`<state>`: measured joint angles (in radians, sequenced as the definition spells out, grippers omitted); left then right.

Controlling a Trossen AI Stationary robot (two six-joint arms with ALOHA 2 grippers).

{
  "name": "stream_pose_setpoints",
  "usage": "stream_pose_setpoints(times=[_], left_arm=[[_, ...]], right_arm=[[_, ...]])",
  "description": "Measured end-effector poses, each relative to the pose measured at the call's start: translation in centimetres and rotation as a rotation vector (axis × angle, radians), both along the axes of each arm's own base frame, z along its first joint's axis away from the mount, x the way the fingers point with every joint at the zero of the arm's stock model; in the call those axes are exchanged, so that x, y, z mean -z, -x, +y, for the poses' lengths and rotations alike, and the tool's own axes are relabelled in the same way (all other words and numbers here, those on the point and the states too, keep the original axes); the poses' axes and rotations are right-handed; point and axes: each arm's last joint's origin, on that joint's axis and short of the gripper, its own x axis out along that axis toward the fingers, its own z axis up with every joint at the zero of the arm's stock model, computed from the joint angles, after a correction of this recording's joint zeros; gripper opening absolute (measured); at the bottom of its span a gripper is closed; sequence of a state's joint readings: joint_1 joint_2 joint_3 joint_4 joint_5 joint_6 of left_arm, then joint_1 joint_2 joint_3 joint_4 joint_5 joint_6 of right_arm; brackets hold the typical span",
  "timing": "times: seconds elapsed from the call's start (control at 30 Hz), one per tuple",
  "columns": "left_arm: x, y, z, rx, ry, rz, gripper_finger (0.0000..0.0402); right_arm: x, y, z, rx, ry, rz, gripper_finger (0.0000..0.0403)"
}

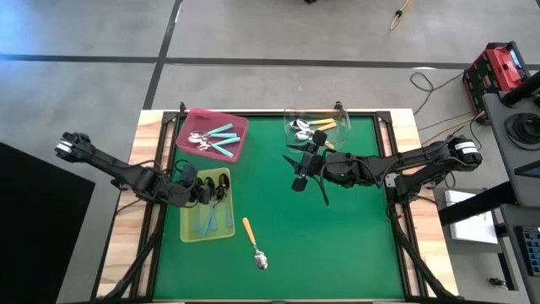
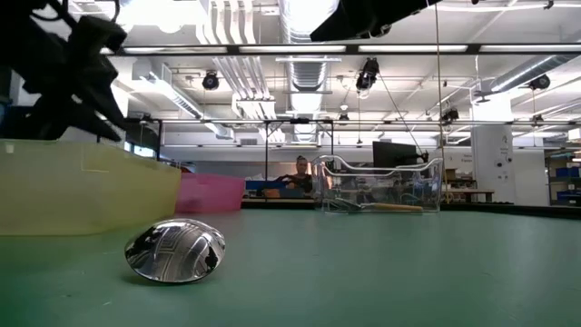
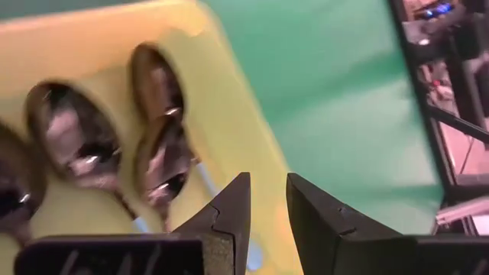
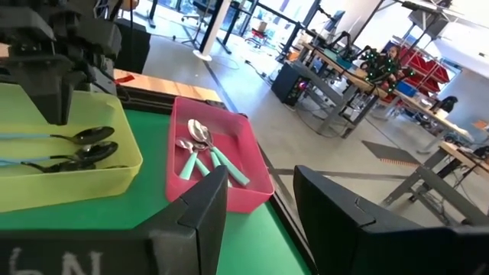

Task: Sort silverware by color (type)
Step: Put the yellow spoon into the transparent bin

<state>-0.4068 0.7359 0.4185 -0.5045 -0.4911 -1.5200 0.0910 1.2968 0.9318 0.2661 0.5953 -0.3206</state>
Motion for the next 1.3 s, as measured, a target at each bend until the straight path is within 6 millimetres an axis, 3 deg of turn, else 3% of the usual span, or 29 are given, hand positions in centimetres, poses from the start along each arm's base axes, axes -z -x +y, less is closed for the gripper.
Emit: stream_pose_setpoints(times=[0.27, 0.5, 0.7, 0.83, 1.0, 1.3], left_arm=[[-4.4, -1.5, -0.5, 0.153, -0.26, -0.042, 0.0068], [-8.4, -3.6, -1.3, 0.394, -0.602, -0.011, 0.0068], [-10.4, -4.4, -2.5, 0.594, -0.843, 0.005, 0.0068], [-10.3, -4.4, -3.4, 0.662, -0.917, -0.048, 0.0068], [-8.7, -3.8, -4.6, 0.708, -0.923, -0.137, 0.0068], [-6.5, -2.5, -5.5, 0.75, -0.888, -0.216, 0.0068]], right_arm=[[-0.8, -0.2, 0.1, -0.017, -0.08, -0.063, 0.0144], [-1.4, -0.8, 0.9, -0.264, -0.328, -0.145, 0.0144], [1.1, -2.8, 2.0, -0.317, -0.578, -0.103, 0.0144], [2.2, -4.4, 3.6, -0.352, -0.672, -0.049, 0.0144], [2.8, -7.0, 5.7, -0.383, -0.748, 0.074, 0.0144], [4.3, -12.2, 8.9, -0.229, -0.887, 0.34, 0.0144]])
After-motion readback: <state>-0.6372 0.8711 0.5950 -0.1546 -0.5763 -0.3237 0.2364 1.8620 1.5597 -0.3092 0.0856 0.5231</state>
